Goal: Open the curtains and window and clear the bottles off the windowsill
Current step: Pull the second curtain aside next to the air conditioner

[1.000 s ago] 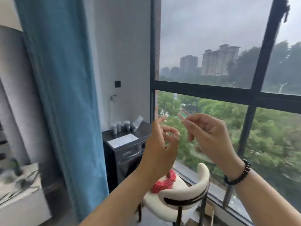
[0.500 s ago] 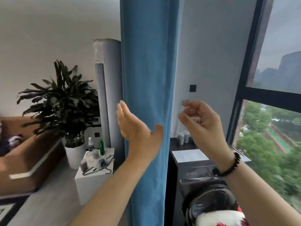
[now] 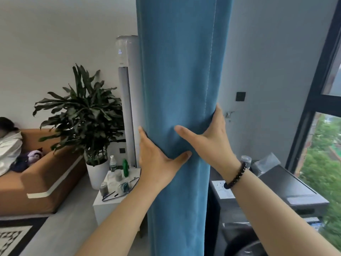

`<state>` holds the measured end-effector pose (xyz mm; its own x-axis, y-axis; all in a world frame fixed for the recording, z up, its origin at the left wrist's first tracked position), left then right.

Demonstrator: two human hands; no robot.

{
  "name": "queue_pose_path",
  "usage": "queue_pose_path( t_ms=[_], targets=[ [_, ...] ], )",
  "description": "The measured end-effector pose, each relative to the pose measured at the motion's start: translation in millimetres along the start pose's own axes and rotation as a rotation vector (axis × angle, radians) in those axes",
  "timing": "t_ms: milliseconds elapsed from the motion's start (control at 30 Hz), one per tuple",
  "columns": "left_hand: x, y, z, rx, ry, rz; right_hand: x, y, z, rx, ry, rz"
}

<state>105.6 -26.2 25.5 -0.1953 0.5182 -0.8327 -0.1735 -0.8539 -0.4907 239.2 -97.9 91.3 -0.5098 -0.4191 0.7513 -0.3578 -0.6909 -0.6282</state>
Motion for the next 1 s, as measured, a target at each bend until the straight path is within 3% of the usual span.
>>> queue_pose_path(
  t_ms=[433,767,1000],
  targets=[
    [76.9,-153.1,-34.4,0.105,0.217,-0.077,-73.3,-118.1,-72.0,-0.101,0.095,0.015],
    [134.1,-244.8,-62.8,0.257,0.236,-0.082,-127.2,-193.2,-101.2,-0.373,0.360,-0.108],
    [153.1,-281.5,-73.3,0.264,0.290,-0.079,-147.5,-236.5,-116.1,-0.212,0.173,-0.033]
  ],
)
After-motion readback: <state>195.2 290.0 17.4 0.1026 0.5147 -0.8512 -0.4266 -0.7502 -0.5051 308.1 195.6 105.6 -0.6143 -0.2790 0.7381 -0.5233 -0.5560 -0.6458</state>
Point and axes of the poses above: each hand's wrist, its own y-axis away from the middle knuckle, its own z-axis out of the back of the hand, x = y × z, the point moved 6 cm from there along -y, towards the middle knuckle, and after that the axes turned 2 degrees about x, right-handed, at the moved point
